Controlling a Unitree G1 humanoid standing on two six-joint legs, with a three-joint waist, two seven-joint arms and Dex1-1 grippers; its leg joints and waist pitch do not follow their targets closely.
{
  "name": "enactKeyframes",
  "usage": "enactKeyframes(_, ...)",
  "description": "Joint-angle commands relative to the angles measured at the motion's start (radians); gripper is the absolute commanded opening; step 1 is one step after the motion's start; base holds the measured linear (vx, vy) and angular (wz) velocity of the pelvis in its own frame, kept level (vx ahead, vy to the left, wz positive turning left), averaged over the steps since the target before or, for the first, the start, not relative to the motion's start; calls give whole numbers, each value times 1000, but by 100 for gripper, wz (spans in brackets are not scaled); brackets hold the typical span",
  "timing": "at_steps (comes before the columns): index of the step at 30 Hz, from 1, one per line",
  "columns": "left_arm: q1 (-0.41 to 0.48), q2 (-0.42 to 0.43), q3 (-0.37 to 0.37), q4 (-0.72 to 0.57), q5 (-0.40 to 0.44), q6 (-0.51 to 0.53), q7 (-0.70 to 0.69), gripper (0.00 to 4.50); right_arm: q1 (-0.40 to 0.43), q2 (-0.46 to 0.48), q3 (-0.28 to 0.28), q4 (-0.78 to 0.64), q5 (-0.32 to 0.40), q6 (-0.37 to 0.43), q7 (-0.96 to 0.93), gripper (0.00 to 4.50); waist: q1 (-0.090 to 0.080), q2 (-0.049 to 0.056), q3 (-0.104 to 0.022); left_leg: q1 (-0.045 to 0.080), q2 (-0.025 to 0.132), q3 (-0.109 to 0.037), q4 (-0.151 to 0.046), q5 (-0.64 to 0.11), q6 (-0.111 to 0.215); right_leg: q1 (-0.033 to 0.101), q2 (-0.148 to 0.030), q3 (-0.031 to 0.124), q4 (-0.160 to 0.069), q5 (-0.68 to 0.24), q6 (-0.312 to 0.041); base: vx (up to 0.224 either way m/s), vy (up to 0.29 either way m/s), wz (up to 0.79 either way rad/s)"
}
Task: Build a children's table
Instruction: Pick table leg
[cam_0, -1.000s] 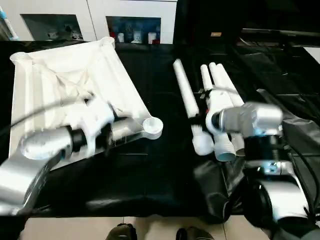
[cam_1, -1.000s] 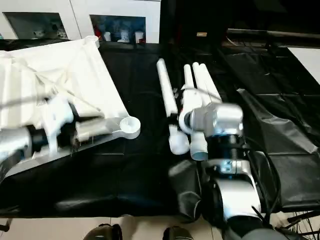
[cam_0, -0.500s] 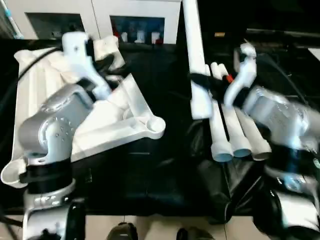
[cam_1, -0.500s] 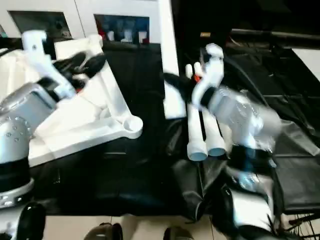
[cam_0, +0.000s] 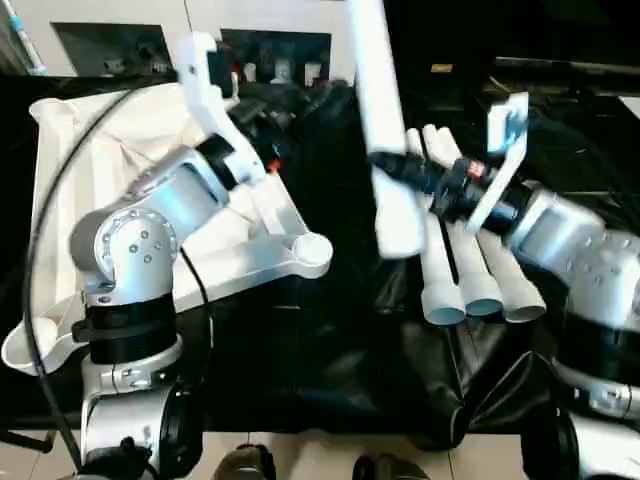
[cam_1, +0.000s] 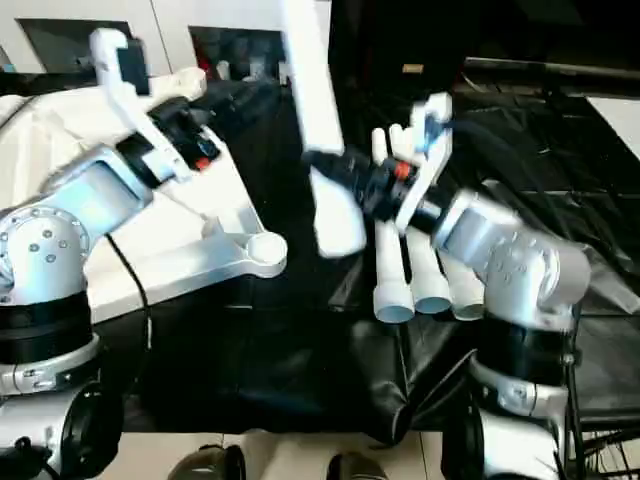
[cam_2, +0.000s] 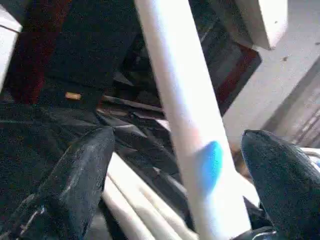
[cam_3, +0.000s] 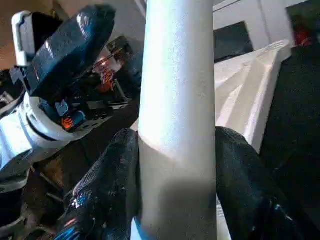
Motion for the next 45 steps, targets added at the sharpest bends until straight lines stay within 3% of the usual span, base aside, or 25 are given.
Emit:
enactKeyframes(1,-28,-6,10,-5,-23,21,3,450,16,-17,22,-43,15,-16,17,183,3,-4,-84,21,65,-25,-57,-18,79,60,-86,53,-76,-31,-244,0,0,0)
enactKeyframes(5,-31,-13,14,-14,-37,41,-5,450,30,-29,58,-60,19,-27,23,183,4,-5,-84,22,67,-26,-58,-11,84,60,-87,53,-75,-19,-246,0,0,0)
enactKeyframes(14,-22,-12,9,-29,-72,64,37,450,56,-78,202,-108,-86,-119,34,183,3,-6,-82,21,69,-25,-59,-21,82,61,-90,55,-77,-21,-243,0,0,0)
enactKeyframes(15,-22,-14,9,-28,-63,66,52,414,61,-91,235,-117,-110,-141,39,183,2,-6,-81,22,69,-26,-60,-30,77,60,-90,54,-78,-37,-242,0,0,0)
enactKeyframes(24,-44,-58,31,12,18,58,215,357,75,-96,350,-114,-223,-257,-33,183,-1,-6,-86,21,71,-27,-58,-31,67,62,-89,56,-78,-30,-231,0,0,0)
enactKeyframes(31,-38,-85,49,42,56,18,328,274,86,-65,408,-99,-294,-315,-93,183,0,-4,-92,20,70,-28,-55,-21,81,63,-89,55,-75,2,-237,0,0,0)
enactKeyframes(34,-37,-87,46,40,52,17,324,262,88,-57,422,-96,-305,-328,-103,183,1,-4,-92,20,70,-28,-55,-22,82,64,-89,56,-74,12,-243,0,0,0)
enactKeyframes(36,-31,-84,34,27,50,28,303,229,92,-56,433,-99,-309,-336,-104,183,1,-4,-95,20,71,-28,-54,-10,87,64,-89,55,-70,33,-248,0,0,0)
enactKeyframes(45,-26,-78,23,12,47,36,316,192,93,-54,441,-88,-331,-368,-127,183,2,-4,-96,20,70,-27,-51,-8,94,66,-88,55,-68,45,-257,0,0,0)
